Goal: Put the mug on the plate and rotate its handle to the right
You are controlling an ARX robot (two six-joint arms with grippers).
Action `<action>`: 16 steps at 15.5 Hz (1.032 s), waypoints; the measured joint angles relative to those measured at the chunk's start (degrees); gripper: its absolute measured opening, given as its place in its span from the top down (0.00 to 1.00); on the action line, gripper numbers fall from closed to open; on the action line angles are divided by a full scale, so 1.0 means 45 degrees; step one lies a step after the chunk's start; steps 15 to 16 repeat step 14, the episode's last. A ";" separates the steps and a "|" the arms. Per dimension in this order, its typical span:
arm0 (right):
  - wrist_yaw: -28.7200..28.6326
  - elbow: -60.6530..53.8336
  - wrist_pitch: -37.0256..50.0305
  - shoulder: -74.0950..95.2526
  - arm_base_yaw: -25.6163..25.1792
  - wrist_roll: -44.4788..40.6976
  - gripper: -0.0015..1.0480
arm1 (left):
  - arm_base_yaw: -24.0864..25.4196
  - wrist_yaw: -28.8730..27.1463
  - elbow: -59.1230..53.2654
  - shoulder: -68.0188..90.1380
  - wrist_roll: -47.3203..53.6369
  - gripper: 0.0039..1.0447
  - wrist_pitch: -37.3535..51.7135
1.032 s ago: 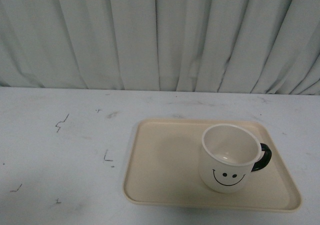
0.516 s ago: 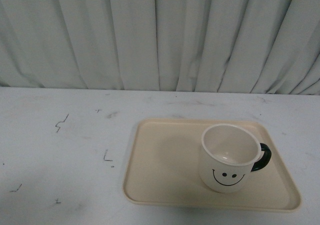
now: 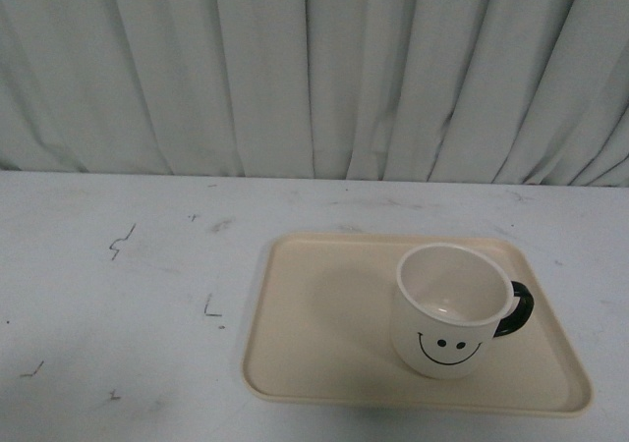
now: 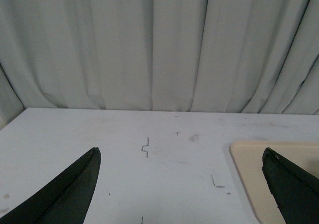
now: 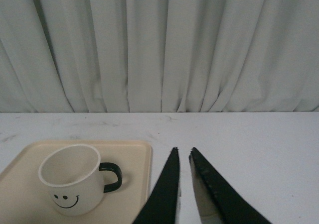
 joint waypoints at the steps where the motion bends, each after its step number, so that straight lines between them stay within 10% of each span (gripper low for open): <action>1: -0.0005 0.0000 0.0000 0.0000 0.0000 0.0000 0.82 | 0.0000 0.0000 0.0000 0.0000 0.0000 0.06 0.0000; 9: -0.0005 0.0000 0.0000 0.0000 0.0000 0.0015 0.04 | 0.0000 0.0000 0.0000 0.0000 0.0000 0.06 -0.0005; 16: -0.0005 0.0000 0.0000 0.0000 0.0000 0.0015 0.06 | 0.0000 0.0000 0.0000 0.0000 0.0000 0.06 -0.0005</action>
